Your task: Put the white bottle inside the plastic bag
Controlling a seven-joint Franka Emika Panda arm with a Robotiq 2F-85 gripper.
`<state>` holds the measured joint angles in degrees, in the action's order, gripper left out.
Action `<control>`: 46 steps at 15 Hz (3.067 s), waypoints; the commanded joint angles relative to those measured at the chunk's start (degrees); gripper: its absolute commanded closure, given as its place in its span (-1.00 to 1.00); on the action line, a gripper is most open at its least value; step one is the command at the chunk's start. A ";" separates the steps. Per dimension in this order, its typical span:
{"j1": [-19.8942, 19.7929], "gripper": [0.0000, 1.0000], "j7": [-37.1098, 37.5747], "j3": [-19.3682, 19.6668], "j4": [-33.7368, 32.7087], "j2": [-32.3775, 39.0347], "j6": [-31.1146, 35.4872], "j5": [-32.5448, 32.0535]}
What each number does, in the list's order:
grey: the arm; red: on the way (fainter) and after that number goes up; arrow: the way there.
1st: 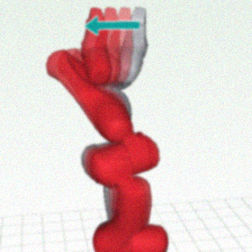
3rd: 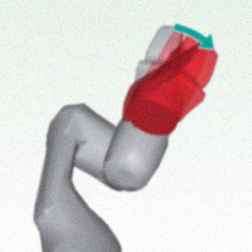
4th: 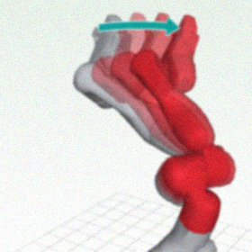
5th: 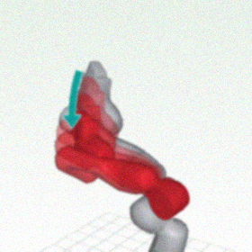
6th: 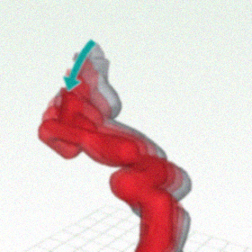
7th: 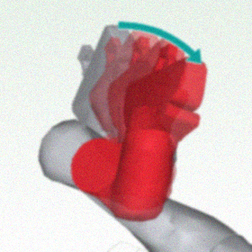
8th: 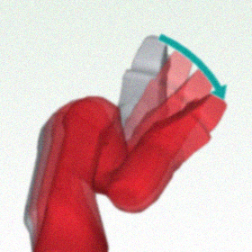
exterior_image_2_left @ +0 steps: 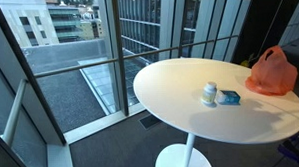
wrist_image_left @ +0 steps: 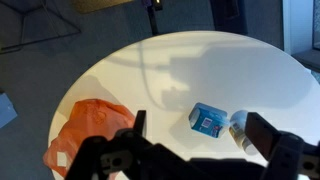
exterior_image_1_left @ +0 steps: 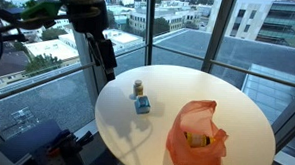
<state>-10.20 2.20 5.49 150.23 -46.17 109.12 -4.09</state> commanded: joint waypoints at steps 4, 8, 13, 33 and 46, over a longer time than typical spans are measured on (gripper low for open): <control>0.26 -1.00 0.14 0.21 -0.14 0.02 -0.16 -0.16; 1.31 -1.00 1.16 -0.41 -2.87 3.53 1.00 1.10; 3.21 -1.00 1.92 -1.34 -7.66 10.46 4.19 3.31; 9.27 -1.00 5.15 -6.06 -30.15 42.16 8.56 4.28; 10.05 -1.00 5.00 -6.32 -29.41 47.00 14.03 1.06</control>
<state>-0.56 6.75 -0.75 121.29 -1.64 120.31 -0.96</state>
